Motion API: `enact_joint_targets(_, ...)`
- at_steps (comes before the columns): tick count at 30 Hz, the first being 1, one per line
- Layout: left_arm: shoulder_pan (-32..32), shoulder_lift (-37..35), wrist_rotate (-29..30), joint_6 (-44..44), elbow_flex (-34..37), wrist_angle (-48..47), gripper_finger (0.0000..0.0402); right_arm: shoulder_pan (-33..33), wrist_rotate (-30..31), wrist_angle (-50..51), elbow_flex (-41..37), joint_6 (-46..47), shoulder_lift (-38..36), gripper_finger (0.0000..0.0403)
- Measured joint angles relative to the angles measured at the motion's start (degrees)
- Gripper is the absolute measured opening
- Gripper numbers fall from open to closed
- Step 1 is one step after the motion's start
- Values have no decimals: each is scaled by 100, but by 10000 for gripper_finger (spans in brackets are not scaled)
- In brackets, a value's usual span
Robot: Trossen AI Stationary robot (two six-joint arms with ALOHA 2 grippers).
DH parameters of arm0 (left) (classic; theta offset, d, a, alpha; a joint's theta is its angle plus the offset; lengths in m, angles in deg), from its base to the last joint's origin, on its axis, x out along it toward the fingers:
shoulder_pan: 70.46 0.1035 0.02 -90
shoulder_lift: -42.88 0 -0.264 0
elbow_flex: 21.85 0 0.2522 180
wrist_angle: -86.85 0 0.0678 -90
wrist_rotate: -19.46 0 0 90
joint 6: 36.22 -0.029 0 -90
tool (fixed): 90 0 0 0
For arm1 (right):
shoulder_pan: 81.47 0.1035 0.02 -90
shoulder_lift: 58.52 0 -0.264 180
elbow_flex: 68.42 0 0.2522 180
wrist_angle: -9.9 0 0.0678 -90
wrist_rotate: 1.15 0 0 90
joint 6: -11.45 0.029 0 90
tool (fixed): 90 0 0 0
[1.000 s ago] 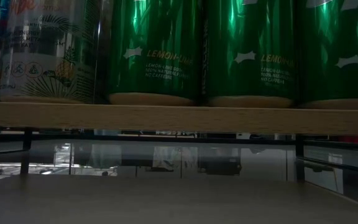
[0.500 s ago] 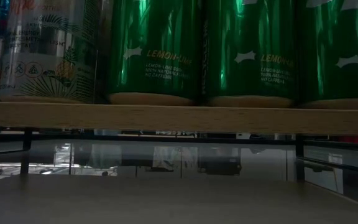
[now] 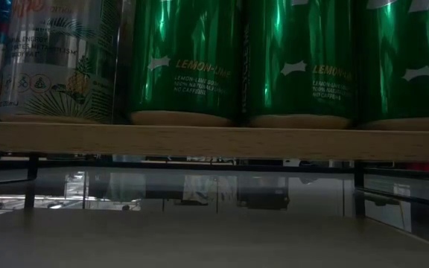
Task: Place canned beverage on shelf
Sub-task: Put the top blue soda can on the shelf aligned with the other blue soda can
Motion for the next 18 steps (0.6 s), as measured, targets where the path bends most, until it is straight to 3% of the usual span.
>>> enact_joint_targets(6,0,0,-1,0,2,2,229,227,128,-74,0,-692,0,294)
enact_joint_targets(11,0,0,-6,2,2,2,229,390,666,-297,-3,-705,65,294)
enact_joint_targets(18,0,0,-7,2,2,2,229,470,726,-757,-1,-386,208,294)
